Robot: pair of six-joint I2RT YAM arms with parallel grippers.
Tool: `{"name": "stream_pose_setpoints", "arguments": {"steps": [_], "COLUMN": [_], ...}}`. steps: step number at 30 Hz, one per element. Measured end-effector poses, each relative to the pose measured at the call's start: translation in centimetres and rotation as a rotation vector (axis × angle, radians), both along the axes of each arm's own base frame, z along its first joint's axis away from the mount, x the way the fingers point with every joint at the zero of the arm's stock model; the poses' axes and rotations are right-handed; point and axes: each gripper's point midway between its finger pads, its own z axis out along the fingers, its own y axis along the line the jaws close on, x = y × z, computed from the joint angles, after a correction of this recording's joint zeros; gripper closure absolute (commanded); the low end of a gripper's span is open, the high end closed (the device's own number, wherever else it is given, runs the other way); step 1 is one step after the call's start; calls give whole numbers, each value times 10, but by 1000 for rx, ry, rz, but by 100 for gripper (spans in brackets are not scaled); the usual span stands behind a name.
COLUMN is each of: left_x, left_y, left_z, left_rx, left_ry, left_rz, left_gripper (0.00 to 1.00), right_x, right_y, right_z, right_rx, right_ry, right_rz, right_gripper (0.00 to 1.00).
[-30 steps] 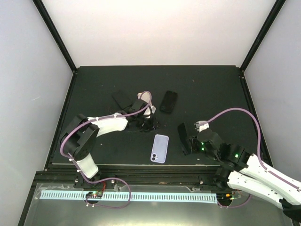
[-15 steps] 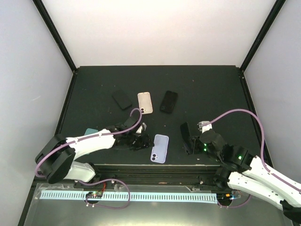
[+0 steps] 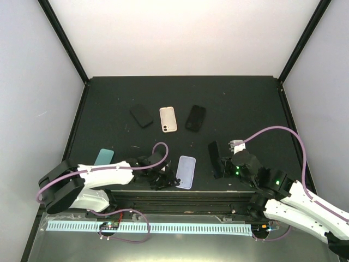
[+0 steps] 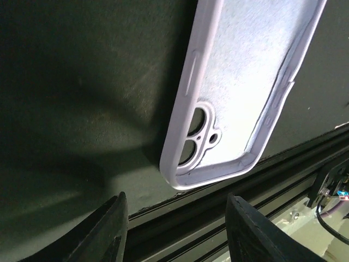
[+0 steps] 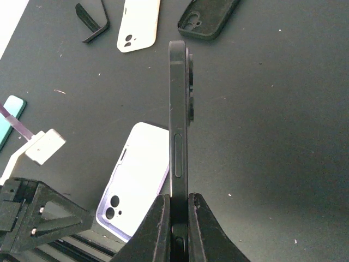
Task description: Put the phone into the phone case
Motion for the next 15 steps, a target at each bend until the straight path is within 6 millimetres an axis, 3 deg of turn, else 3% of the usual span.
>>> {"name": "stream_pose_setpoints", "arguments": {"steps": [8, 15], "left_x": [-16, -18], "left_y": [-19, -31], "left_z": [-3, -11], "left_rx": [-45, -57], "left_ry": [51, 75], "left_rz": [29, 57], "left_gripper": [53, 69], "right_x": [0, -1], "right_y": [0, 1], "right_z": [1, 2], "right_rx": [3, 14], "right_ry": [-2, -4], "right_rz": [1, 6], "right_gripper": [99, 99]}}
